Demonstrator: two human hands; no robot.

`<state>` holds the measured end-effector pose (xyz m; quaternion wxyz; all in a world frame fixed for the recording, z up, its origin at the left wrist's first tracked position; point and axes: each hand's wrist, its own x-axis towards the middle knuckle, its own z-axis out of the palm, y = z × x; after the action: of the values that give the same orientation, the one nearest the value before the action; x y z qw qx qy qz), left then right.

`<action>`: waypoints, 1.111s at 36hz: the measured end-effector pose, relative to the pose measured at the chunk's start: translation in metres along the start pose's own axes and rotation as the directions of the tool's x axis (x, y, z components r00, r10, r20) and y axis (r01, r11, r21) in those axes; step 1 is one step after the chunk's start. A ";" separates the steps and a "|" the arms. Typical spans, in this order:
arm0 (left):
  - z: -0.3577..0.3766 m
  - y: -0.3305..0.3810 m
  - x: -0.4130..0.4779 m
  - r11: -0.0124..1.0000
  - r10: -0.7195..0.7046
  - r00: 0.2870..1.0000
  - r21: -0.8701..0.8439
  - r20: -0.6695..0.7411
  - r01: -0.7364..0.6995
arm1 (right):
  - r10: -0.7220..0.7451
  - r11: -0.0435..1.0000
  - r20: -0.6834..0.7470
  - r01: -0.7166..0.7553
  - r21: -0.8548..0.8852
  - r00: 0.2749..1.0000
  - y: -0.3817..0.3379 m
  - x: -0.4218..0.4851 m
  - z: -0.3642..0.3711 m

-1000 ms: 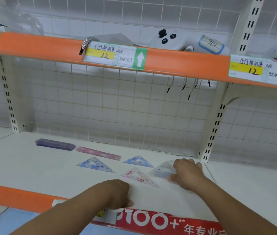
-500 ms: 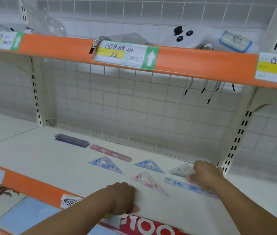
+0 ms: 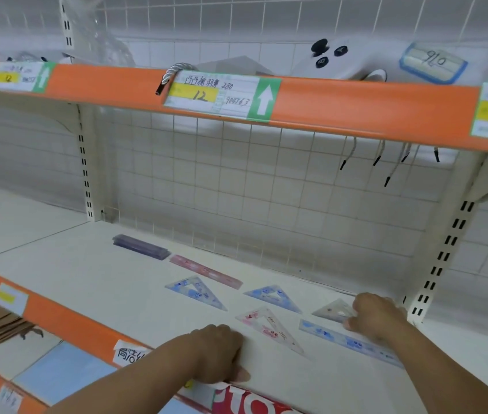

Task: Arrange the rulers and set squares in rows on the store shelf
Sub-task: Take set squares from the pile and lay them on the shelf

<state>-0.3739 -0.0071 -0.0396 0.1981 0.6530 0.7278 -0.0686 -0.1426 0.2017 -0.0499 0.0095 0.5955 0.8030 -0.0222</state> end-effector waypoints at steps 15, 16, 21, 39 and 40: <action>-0.001 -0.002 0.002 1.000 0.010 1.000 -0.027 0.006 -0.010 | 0.047 0.998 0.152 -0.054 0.043 0.987 0.003 0.013 0.004; -0.001 -0.002 0.002 1.000 0.011 1.000 -0.029 0.007 -0.011 | 0.051 0.997 0.161 -0.058 0.042 0.986 0.002 0.014 0.005; -0.001 -0.002 0.002 0.999 0.016 1.000 -0.031 0.005 -0.016 | 0.069 0.998 0.196 -0.069 -0.008 0.978 -0.002 0.016 0.003; -0.003 -0.001 0.001 0.998 0.020 1.000 -0.053 0.016 -0.019 | 0.042 0.998 0.165 -0.034 -0.051 0.985 -0.009 -0.001 -0.007; -0.003 -0.001 0.001 0.998 0.019 1.000 -0.058 0.017 -0.018 | 0.031 0.999 0.164 -0.029 -0.014 0.986 -0.009 -0.004 -0.006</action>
<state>-0.3758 -0.0055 -0.0378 0.2239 0.6529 0.7218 -0.0513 -0.1496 0.1960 -0.0431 0.0792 0.6036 0.7905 -0.0665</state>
